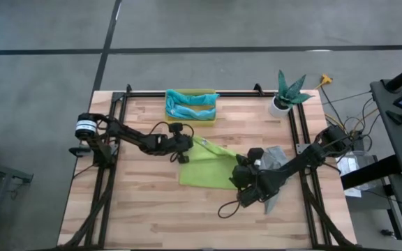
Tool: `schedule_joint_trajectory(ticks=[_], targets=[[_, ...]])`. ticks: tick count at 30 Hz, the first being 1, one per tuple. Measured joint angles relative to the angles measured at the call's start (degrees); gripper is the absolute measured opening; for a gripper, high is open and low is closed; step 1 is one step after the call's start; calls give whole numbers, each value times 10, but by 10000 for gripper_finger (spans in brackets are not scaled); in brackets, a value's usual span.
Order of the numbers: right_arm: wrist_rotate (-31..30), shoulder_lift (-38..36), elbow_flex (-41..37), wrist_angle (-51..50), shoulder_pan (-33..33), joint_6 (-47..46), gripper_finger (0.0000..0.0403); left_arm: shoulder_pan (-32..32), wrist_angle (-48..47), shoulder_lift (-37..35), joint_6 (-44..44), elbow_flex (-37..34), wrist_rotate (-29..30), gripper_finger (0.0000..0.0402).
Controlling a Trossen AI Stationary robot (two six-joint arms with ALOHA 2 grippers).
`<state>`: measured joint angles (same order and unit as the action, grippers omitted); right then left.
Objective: Roll microfiber towels into tight, uniform cylinder then place into a basket
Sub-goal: Roll the green towel
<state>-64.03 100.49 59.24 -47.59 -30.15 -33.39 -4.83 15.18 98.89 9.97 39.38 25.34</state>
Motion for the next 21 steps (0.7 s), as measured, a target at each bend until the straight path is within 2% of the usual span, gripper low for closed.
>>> schedule_joint_trajectory(ticks=[4, 14, 17, 21], targets=[[0, 0, 0, 0, 0, 0, 9, -18, 19, -4, -50, 4, -57, 75], [2, 0, 0, 0, 0, 0, 9, -53, 19, -4, -142, 2, -64, 191], [2, 0, 0, 0, 0, 0, 9, -62, 24, -4, -168, 2, -92, 209], [2, 0, 0, 0, 0, 0, 9, -72, 28, -4, -198, 3, -134, 214]])
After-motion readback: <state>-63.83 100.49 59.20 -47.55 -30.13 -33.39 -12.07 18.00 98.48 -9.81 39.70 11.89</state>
